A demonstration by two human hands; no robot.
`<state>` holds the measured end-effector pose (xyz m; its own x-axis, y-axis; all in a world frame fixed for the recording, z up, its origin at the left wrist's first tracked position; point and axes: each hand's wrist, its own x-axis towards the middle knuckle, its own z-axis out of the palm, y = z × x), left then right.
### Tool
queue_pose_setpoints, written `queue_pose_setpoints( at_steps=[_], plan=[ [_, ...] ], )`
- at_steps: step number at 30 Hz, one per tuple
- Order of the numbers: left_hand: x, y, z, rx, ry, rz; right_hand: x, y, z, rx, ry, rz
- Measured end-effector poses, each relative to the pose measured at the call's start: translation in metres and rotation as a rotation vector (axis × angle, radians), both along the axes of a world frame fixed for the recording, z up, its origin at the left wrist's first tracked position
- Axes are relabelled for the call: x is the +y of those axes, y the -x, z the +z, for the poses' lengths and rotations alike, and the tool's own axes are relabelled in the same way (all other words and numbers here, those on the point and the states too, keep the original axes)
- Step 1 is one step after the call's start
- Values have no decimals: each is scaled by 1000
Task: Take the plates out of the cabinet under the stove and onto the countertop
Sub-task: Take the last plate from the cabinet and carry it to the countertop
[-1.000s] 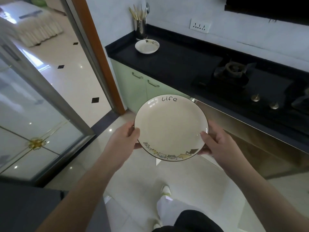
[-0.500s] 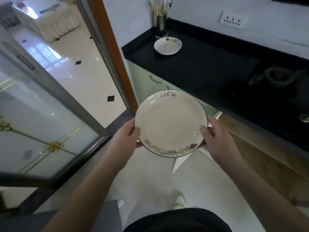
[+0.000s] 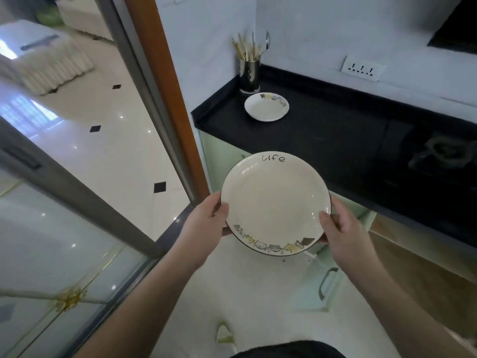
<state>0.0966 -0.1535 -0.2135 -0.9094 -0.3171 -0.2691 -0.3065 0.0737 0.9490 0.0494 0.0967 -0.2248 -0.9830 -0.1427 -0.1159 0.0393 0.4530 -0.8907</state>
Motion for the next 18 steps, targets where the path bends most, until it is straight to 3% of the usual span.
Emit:
queue_pose_setpoints(
  at_steps=[7, 12, 18],
  plan=[
    [-36, 60, 2, 7, -77, -152, -32, 23, 18, 41, -65, -119],
    [-19, 120, -5, -12, -95, -258, -16, 54, 16, 33, -135, -233],
    [11, 209, -16, -32, -71, -390, 13, 111, -8, -9, -52, -350]
  ],
)
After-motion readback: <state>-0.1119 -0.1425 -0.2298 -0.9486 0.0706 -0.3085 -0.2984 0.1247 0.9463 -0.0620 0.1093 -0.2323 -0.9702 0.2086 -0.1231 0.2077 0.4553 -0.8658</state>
